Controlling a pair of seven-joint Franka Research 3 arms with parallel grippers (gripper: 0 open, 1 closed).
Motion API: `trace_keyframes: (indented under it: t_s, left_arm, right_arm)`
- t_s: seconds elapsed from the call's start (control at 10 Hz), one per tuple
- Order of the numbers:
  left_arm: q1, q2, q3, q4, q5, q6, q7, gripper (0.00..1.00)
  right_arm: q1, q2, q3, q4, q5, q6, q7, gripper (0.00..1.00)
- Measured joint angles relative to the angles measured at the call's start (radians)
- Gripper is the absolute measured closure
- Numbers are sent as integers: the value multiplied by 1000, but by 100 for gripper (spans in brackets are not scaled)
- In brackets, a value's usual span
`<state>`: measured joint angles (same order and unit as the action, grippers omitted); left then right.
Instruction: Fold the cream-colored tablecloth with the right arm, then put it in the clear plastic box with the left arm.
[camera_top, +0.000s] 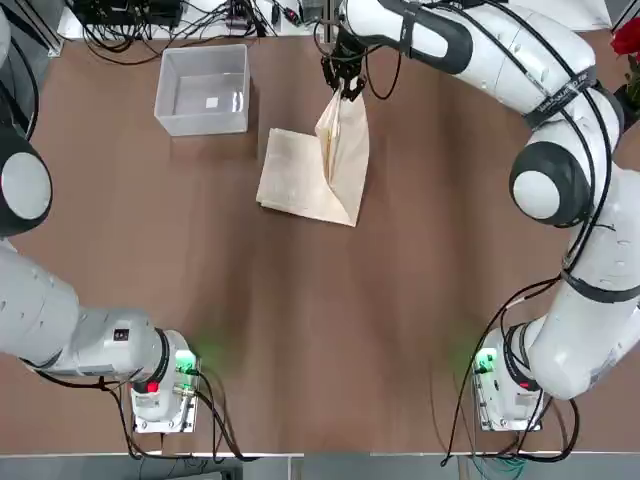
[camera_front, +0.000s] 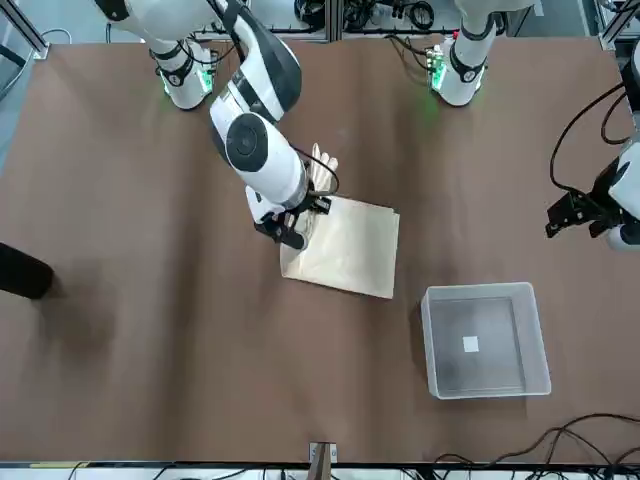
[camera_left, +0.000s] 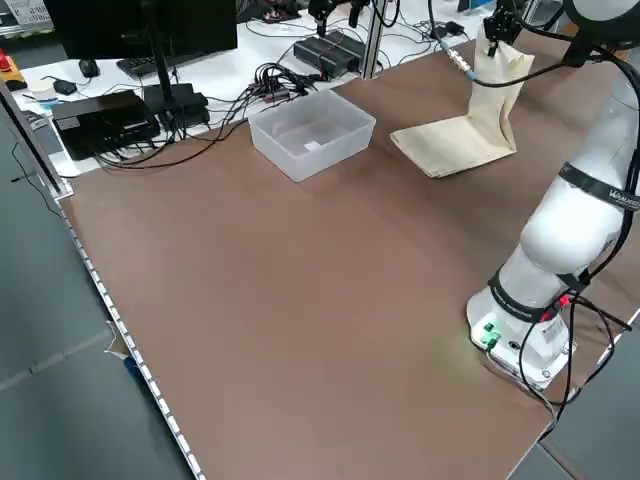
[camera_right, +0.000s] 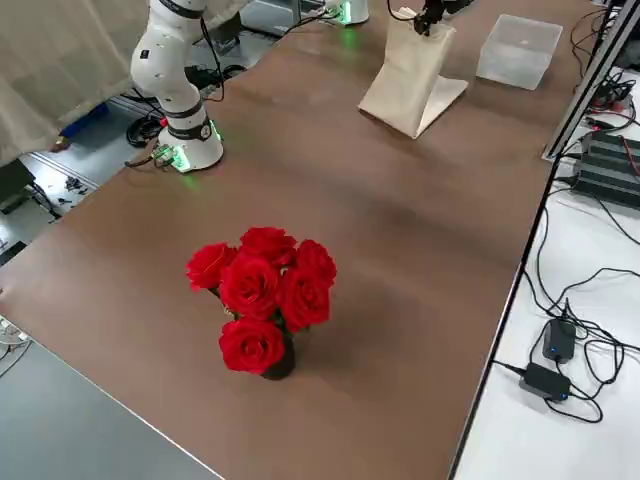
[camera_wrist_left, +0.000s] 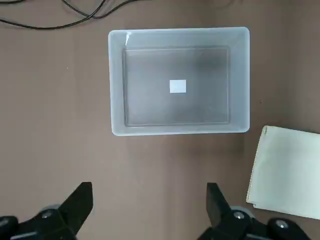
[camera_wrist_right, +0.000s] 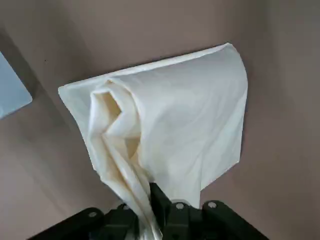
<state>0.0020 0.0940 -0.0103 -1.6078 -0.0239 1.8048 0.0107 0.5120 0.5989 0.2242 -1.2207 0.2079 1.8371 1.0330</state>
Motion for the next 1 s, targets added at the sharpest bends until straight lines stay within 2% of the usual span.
trace_keyframes:
  t_s: [0.4, 1.0]
  left_arm:
    - [0, 0, 0, 0, 0, 0, 0, 0]
    - [0, 1, 0, 0, 0, 0, 0, 0]
  right_arm:
    - [-10, 20, -16, 24, -13, -7, -14, 92]
    - [51, 24, -13, 25, -14, -3, 1, 92]
